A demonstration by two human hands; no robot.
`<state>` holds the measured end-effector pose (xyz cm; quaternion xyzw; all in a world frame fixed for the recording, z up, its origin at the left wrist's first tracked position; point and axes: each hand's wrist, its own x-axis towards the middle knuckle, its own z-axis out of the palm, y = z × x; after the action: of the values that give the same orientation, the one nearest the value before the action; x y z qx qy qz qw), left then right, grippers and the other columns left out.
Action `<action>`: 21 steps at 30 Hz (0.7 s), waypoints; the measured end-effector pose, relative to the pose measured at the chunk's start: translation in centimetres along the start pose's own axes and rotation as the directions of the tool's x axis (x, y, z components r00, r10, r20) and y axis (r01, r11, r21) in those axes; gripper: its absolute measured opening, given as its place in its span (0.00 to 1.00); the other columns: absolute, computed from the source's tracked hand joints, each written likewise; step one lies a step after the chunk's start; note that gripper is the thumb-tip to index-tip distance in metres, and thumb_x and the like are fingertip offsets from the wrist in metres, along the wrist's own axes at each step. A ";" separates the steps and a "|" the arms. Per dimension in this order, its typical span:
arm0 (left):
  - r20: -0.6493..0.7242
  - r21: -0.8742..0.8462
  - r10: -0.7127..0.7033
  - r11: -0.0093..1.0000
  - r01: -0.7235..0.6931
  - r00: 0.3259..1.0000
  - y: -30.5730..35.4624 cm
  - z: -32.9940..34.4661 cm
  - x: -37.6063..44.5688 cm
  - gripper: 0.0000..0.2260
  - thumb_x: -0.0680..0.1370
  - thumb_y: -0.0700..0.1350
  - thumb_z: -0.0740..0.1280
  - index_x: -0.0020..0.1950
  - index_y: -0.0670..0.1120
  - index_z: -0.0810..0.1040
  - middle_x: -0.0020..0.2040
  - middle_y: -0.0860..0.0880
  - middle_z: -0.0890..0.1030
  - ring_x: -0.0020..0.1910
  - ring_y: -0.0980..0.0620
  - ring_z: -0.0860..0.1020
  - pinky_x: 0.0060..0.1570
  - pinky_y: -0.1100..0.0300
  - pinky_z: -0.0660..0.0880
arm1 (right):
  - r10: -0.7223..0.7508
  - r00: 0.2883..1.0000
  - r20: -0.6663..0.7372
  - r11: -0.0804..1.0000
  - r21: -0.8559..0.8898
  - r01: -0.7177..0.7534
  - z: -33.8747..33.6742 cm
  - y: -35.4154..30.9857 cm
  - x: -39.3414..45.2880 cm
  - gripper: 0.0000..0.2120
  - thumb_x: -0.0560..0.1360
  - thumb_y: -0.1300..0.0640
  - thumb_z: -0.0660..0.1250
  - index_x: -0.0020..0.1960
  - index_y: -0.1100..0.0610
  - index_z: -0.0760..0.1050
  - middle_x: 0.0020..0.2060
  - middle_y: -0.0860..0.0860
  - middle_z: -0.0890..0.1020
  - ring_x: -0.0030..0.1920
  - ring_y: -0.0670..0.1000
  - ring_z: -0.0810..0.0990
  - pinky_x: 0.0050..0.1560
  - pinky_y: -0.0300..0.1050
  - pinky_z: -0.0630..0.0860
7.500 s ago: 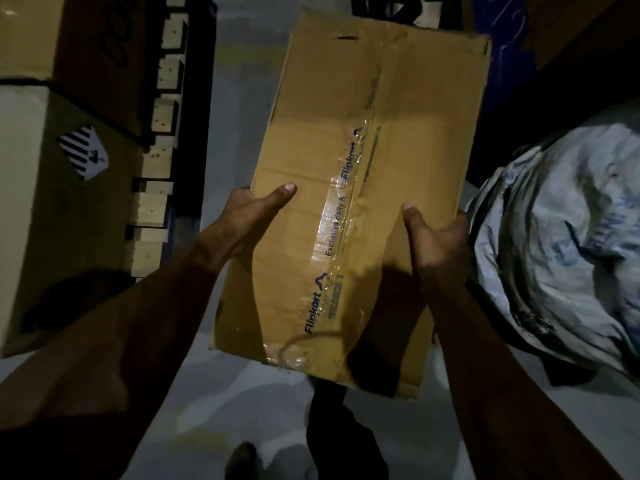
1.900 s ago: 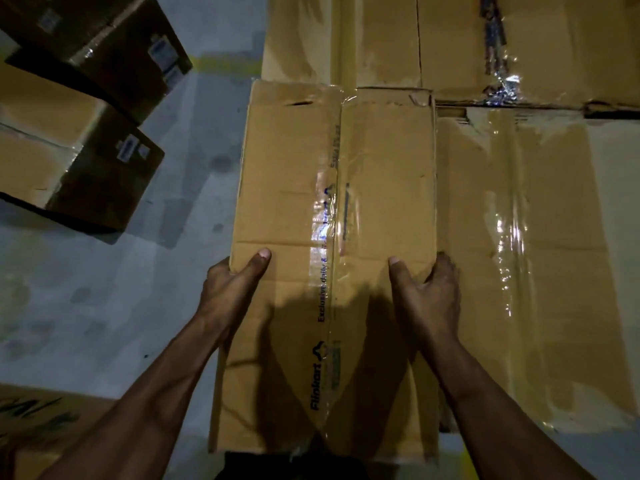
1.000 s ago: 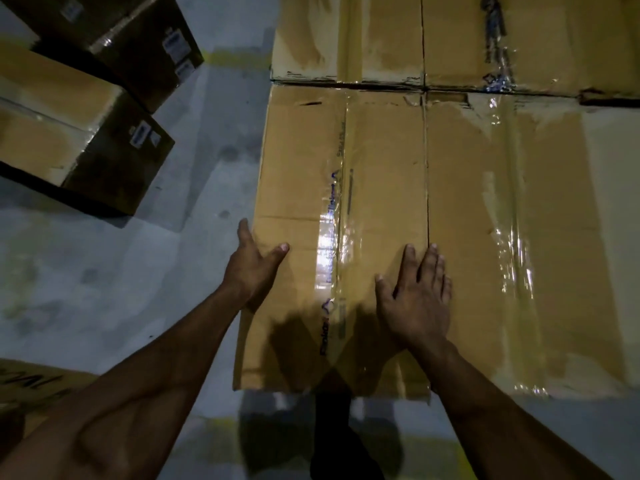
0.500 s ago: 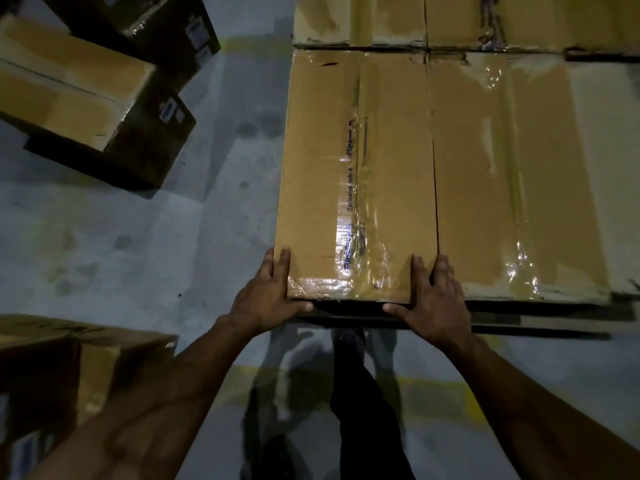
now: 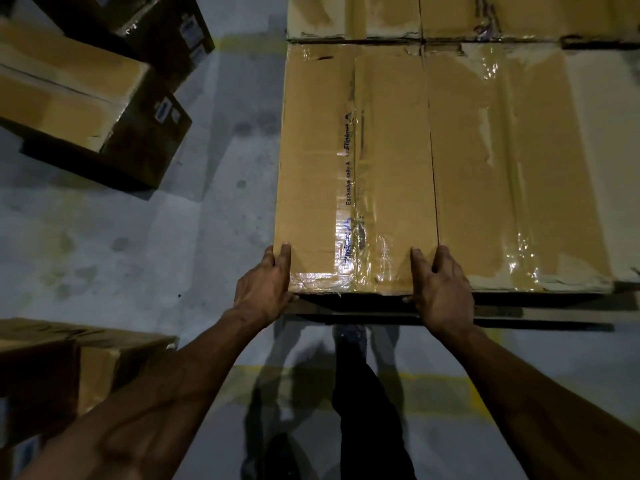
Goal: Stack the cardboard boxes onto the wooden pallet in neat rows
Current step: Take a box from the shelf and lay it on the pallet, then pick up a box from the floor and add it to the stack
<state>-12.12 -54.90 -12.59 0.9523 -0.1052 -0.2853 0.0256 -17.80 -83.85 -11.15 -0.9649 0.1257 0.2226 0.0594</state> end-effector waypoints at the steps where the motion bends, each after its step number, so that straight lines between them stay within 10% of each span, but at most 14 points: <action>1: 0.000 -0.004 0.002 1.000 -0.002 1.000 0.0 0.0 0.0 0.46 0.77 0.56 0.71 0.82 0.46 0.43 0.80 0.40 0.56 0.65 0.40 0.75 0.56 0.48 0.78 | 0.004 1.000 -0.008 1.000 -0.003 -0.004 0.1 0.0 0.0 0.46 0.72 0.47 0.74 0.80 0.48 0.49 0.77 0.63 0.54 0.74 0.63 0.59 0.71 0.56 0.64; 12: 0.012 -0.024 -0.004 1.000 0.004 1.000 -0.1 0.6 0.4 0.44 0.78 0.56 0.70 0.82 0.48 0.43 0.80 0.39 0.56 0.63 0.39 0.76 0.56 0.49 0.77 | 0.010 1.000 -0.016 0.999 -0.049 -0.011 0.7 -0.1 0.3 0.43 0.73 0.53 0.73 0.78 0.48 0.51 0.73 0.64 0.59 0.69 0.64 0.66 0.64 0.57 0.72; 21: 0.083 -0.182 -0.074 0.979 0.089 0.994 0.7 -0.5 -1.5 0.37 0.81 0.51 0.65 0.81 0.46 0.46 0.79 0.39 0.56 0.67 0.37 0.73 0.61 0.45 0.74 | 0.147 0.960 0.236 0.981 0.092 -0.173 -1.3 -3.9 -0.7 0.37 0.77 0.53 0.62 0.79 0.57 0.46 0.77 0.67 0.47 0.77 0.66 0.50 0.74 0.60 0.56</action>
<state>-13.19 -55.29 -11.27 0.9377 -0.0400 -0.3308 0.0984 -16.82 -80.18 -9.44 -0.9147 0.2081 0.3288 0.1091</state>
